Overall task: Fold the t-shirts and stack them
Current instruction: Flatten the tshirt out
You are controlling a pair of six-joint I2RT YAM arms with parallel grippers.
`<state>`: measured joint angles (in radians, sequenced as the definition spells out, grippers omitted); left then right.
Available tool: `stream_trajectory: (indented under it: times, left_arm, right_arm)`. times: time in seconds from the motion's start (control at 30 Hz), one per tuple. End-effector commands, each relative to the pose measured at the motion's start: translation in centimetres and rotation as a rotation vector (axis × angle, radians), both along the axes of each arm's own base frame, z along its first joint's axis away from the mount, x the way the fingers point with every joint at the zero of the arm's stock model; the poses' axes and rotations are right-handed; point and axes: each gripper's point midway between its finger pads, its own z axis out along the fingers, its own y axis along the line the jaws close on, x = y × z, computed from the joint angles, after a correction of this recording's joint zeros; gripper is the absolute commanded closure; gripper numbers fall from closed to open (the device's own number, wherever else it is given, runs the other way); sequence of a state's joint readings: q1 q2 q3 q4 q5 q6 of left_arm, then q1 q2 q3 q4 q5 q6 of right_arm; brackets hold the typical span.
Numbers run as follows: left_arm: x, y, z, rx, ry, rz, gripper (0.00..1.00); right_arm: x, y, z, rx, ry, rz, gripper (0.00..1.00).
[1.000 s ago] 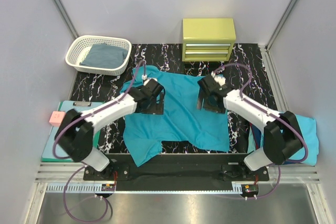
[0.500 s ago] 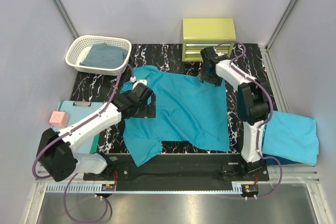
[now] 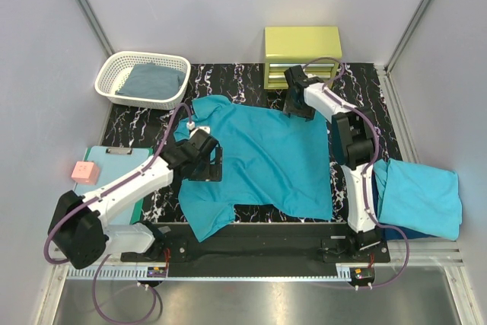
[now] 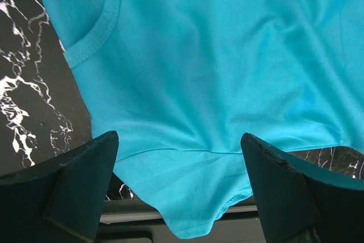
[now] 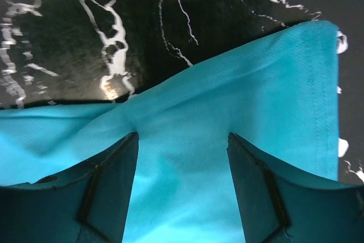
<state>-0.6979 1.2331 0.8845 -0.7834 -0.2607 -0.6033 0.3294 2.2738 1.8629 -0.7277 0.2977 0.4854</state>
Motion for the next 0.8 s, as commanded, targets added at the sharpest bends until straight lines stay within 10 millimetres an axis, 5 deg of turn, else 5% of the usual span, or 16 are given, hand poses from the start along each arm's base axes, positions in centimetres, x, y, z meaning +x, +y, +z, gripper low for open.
stream_trajectory:
  times: [0.0,0.4,0.77]
  left_arm:
    - [-0.7,-0.6,-0.7,-0.041,0.035,-0.016,0.06]
    - [-4.1,-0.7,-1.8,-0.044,0.118,-0.044,0.09]
    - [-6.8,-1.3,-2.8,-0.011,0.174,-0.073,0.1]
  right_arm:
    - [0.7,-1.1,-1.4,-0.028,0.017,-0.024,0.28]
    - [1.7,-2.4,-4.1,-0.044,0.044,-0.068,0.28]
    - [3.1,-3.6,-4.1,-0.051,0.033,-0.102,0.26]
